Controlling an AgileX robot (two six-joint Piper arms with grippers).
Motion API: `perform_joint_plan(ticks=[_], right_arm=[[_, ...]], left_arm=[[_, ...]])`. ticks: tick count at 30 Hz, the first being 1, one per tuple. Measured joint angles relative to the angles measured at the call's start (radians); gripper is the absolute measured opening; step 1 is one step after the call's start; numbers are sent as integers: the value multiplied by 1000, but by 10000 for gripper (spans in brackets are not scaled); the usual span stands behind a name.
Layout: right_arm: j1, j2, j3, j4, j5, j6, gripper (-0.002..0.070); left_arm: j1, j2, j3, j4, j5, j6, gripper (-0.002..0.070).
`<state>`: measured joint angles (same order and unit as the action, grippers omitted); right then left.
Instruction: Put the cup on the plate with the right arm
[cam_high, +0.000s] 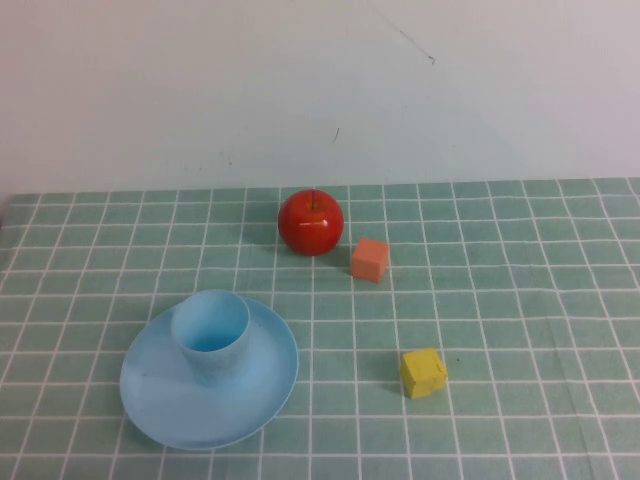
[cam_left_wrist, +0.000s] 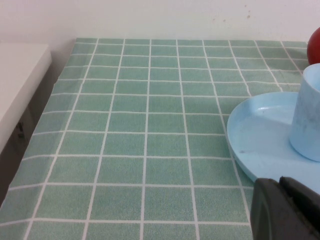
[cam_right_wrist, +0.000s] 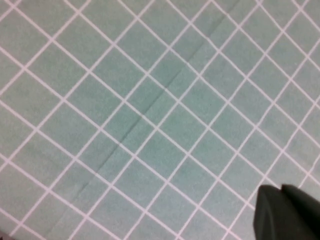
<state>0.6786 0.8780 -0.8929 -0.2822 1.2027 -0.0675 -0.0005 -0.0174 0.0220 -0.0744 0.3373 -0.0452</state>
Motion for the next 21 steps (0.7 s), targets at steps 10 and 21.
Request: perform_joint_plan(ticks=[10, 21], right_arm=[[0, -398, 251, 43, -227, 113, 3], [0, -597, 555, 160, -516, 130, 3]], left_arm=[[0, 0, 0, 0, 0, 0, -3], [0, 0, 0, 0, 0, 0, -3]])
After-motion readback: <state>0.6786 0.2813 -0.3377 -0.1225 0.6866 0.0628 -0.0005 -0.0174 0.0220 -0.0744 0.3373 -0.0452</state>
